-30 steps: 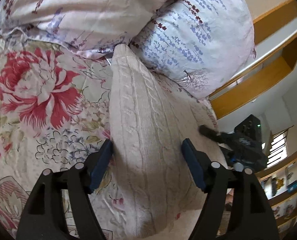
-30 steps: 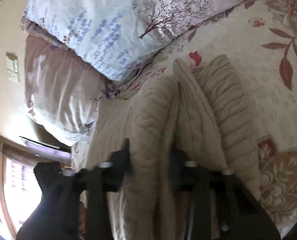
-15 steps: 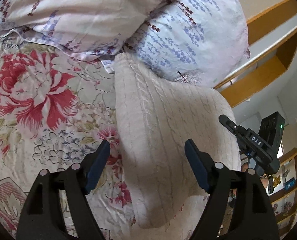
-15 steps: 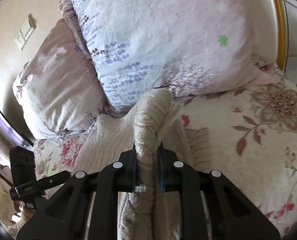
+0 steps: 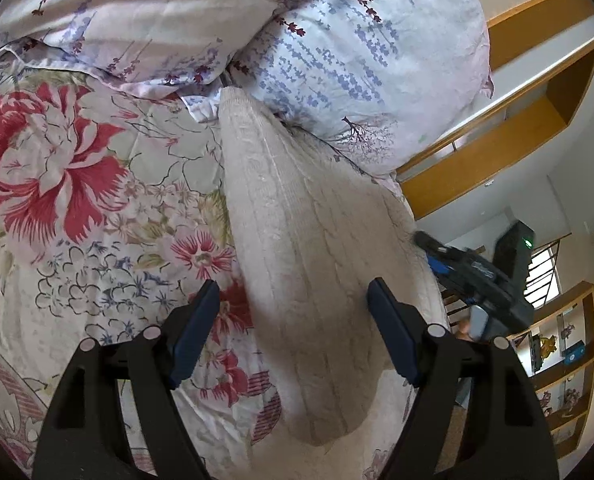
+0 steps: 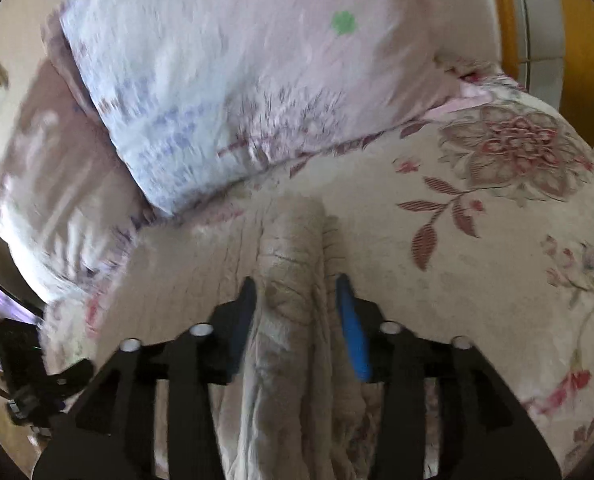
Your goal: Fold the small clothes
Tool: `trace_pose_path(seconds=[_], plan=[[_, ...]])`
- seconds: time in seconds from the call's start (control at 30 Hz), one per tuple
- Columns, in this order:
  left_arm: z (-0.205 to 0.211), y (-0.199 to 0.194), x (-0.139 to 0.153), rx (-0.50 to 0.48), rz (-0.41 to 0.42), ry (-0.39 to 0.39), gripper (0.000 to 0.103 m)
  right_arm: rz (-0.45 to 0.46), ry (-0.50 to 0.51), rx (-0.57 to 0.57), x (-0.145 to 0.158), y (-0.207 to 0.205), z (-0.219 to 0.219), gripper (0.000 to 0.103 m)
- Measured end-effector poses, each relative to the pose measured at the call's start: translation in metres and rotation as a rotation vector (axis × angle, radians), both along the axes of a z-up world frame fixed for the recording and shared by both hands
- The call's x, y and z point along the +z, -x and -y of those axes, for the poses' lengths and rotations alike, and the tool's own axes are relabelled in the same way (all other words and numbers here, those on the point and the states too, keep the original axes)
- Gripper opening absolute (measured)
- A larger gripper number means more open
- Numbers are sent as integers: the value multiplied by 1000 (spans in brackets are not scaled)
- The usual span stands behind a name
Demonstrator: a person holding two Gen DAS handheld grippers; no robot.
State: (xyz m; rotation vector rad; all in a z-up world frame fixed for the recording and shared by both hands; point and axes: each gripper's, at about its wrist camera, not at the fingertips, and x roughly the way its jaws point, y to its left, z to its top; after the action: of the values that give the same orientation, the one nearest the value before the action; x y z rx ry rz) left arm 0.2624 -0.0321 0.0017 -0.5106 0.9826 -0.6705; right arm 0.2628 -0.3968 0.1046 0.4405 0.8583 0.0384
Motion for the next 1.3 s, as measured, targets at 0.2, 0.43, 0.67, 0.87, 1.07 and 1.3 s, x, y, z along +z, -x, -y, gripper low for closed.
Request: trace_pose_path(seconds=[0.2,0.43,0.67,0.87,1.07,1.3], plan=[[3,10,7,4,8,-45,75,24,-142,20,8,48,16,52],[2,25,7,9,-2,-70,72,31,-146,93,3,88,3,51],[4,34,-4,-9,-52,-53,56,7,-95,144,-12,94,-13,13],[5,39,-2,-30,-48,-46,34,187,7,90,24,110,-12,11],[6,48,-5,-53,-45,-72,24,3,100,31,-18,100,-6,11],[4,47,-5,-40,-59,-88,45,-19,8,15,-18,96,5,22]])
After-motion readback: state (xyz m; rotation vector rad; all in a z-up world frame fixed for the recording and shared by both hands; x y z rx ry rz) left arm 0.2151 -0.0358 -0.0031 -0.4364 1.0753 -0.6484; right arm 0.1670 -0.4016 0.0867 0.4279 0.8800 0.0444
